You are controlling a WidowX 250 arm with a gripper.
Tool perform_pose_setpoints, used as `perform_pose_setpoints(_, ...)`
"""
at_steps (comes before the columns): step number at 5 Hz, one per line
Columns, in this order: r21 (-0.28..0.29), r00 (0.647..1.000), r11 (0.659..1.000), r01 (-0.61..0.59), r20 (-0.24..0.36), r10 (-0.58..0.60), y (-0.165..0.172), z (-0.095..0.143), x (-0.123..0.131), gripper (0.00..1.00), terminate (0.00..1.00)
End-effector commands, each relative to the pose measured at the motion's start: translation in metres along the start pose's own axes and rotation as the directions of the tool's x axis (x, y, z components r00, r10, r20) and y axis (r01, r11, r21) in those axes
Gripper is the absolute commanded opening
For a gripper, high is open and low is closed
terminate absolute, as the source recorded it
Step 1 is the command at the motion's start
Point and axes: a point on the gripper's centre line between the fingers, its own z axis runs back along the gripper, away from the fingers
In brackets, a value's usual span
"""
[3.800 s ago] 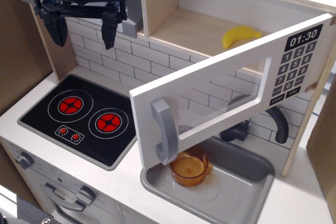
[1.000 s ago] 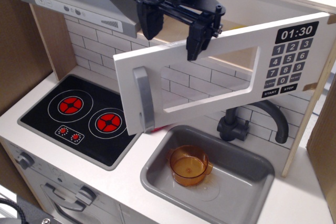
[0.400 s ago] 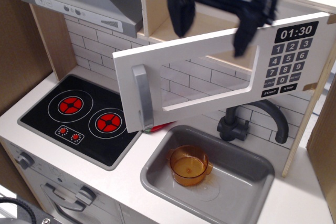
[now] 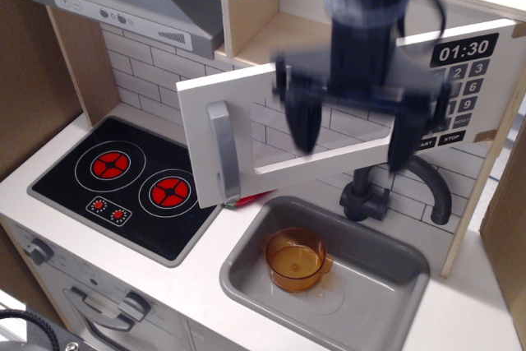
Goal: Close microwave
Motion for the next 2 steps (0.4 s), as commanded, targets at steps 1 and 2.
perform_pose_setpoints(1, -0.015, 0.995, 0.995, -0.096, -0.025, 0.095, 0.009, -0.043, 0.003, 1.00, 0.00)
perform_pose_setpoints(2, 0.007, 0.997, 0.998, -0.069, 0.037, 0.069, 0.023, -0.049, 0.011, 1.00, 0.00)
